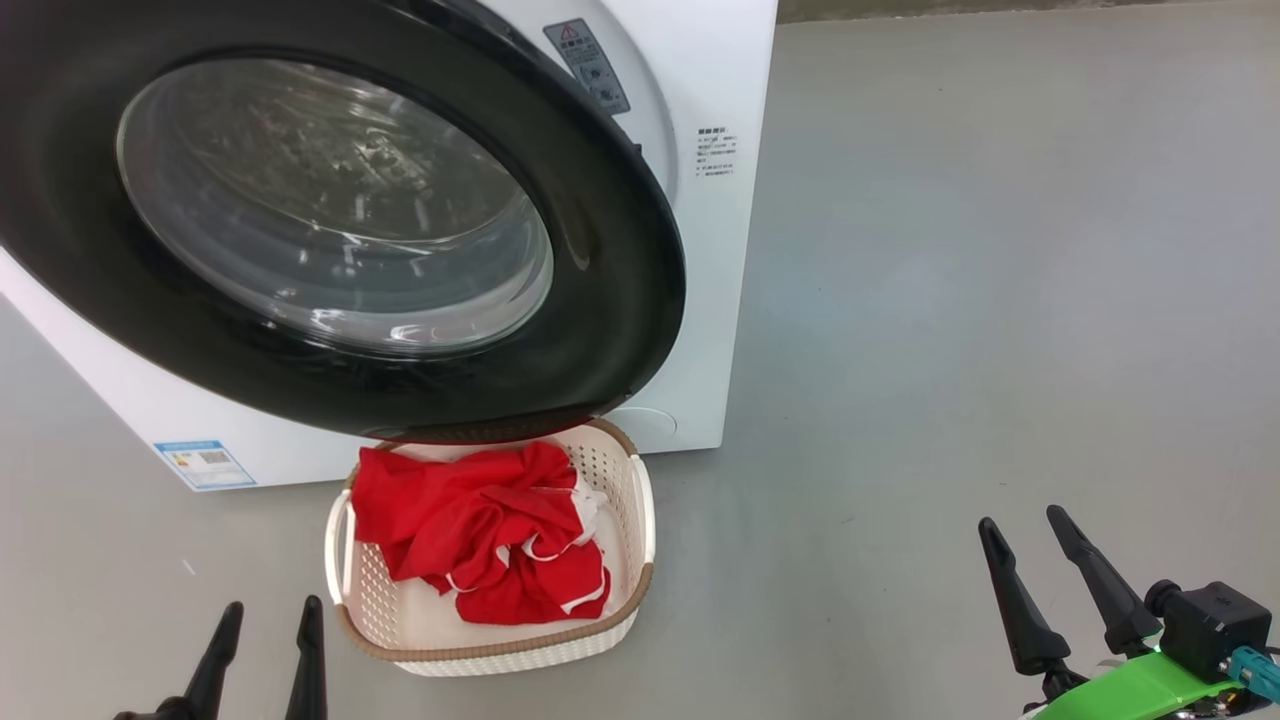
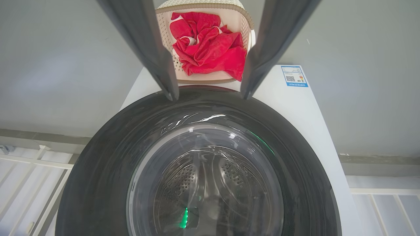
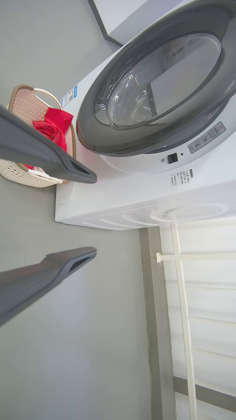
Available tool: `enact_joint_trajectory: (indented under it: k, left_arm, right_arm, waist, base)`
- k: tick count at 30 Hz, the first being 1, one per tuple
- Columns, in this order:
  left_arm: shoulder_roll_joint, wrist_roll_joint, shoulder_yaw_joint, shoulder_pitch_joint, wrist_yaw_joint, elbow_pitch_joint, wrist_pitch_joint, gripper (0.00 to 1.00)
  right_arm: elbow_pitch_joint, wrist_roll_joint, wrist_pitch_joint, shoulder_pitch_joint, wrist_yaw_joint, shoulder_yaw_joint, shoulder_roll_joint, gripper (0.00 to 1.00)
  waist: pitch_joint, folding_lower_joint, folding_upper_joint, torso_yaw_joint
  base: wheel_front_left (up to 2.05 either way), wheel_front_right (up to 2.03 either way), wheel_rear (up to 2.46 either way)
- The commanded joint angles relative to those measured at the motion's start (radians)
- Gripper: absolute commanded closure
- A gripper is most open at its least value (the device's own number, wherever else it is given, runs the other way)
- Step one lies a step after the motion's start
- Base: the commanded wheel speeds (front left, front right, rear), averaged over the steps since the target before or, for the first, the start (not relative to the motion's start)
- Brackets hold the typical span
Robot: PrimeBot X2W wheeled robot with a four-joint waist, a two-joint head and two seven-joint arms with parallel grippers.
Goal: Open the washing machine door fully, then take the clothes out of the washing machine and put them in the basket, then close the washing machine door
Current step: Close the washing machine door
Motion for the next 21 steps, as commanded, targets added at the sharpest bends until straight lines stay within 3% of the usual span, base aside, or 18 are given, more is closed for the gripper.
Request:
enact_joint_trajectory:
  k: [1, 5, 6, 8, 9, 10, 21]
  left_arm:
    - [0.006, 0.015, 0.037, -0.005, -0.006, -0.026, -0.012, 0.0]
    - [0.004, 0.015, 0.031, -0.006, -0.006, -0.028, -0.012, 0.0]
    - [0.004, 0.015, 0.029, -0.007, -0.006, -0.029, -0.012, 0.0]
    - [0.002, 0.016, 0.024, -0.008, -0.006, -0.03, -0.012, 0.0]
    - [0.0, 0.016, 0.021, -0.01, -0.006, -0.031, -0.012, 0.0]
    - [-0.001, 0.015, 0.019, -0.012, -0.006, -0.032, -0.012, 0.0]
    - [-0.017, 0.012, -0.034, -0.024, -0.006, -0.043, -0.012, 0.0]
  right_arm:
    - [-0.025, -0.01, -0.006, -0.006, 0.006, 0.012, -0.016, 0.0]
    - [-0.025, -0.01, -0.006, -0.01, 0.006, 0.018, -0.015, 0.0]
    - [-0.025, -0.009, -0.006, -0.013, 0.006, 0.021, -0.015, 0.13]
    - [-0.026, -0.006, -0.006, -0.022, 0.006, 0.028, -0.015, 0.65]
    - [-0.028, -0.004, -0.006, -0.027, 0.006, 0.031, -0.015, 0.86]
    - [-0.029, -0.003, -0.006, -0.034, 0.006, 0.035, -0.016, 1.0]
    - [-0.027, 0.013, -0.006, -0.148, 0.006, 0.102, -0.007, 1.0]
  waist:
    - [-0.001, 0.0, 0.0, 0.002]
    - [0.0, 0.0, 0.0, 0.008]
    - [0.0, 0.0, 0.0, 0.011]
    - [0.002, 0.0, 0.0, 0.017]
    - [0.003, 0.0, 0.0, 0.022]
    - [0.004, 0.0, 0.0, 0.028]
    - [0.011, 0.0, 0.0, 0.133]
  base:
    - [0.0, 0.0, 0.0]
    - [0.0, 0.0, 0.0]
    - [0.0, 0.0, 0.0]
    - [0.0, 0.0, 0.0]
    - [0.0, 0.0, 0.0]
    - [0.0, 0.0, 0.0]
    - [0.0, 0.0, 0.0]
